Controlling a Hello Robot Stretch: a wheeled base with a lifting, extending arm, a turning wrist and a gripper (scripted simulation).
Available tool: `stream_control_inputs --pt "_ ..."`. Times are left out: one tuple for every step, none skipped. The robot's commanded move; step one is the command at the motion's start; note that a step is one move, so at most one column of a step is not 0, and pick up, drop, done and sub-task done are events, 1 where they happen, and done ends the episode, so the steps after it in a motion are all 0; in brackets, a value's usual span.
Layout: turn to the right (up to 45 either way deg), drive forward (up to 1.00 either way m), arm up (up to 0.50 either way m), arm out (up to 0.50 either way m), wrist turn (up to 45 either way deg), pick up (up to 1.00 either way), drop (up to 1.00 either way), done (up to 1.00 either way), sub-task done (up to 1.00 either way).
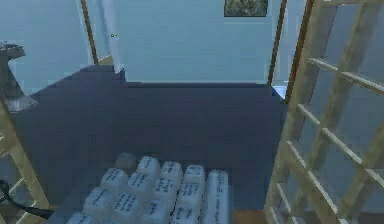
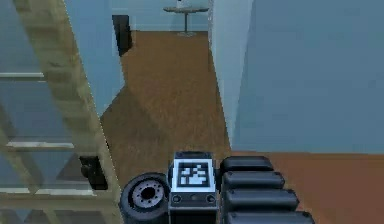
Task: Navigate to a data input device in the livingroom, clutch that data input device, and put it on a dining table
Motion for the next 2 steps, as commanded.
stream_control_inputs --pt "0.0 1.00 0.00 0.00 0.0 0.00 0.00 0.00 0.00" --pt "0.0 0.50 0.00 0.00 0.0 0.00 0.00 0.00 0.00"
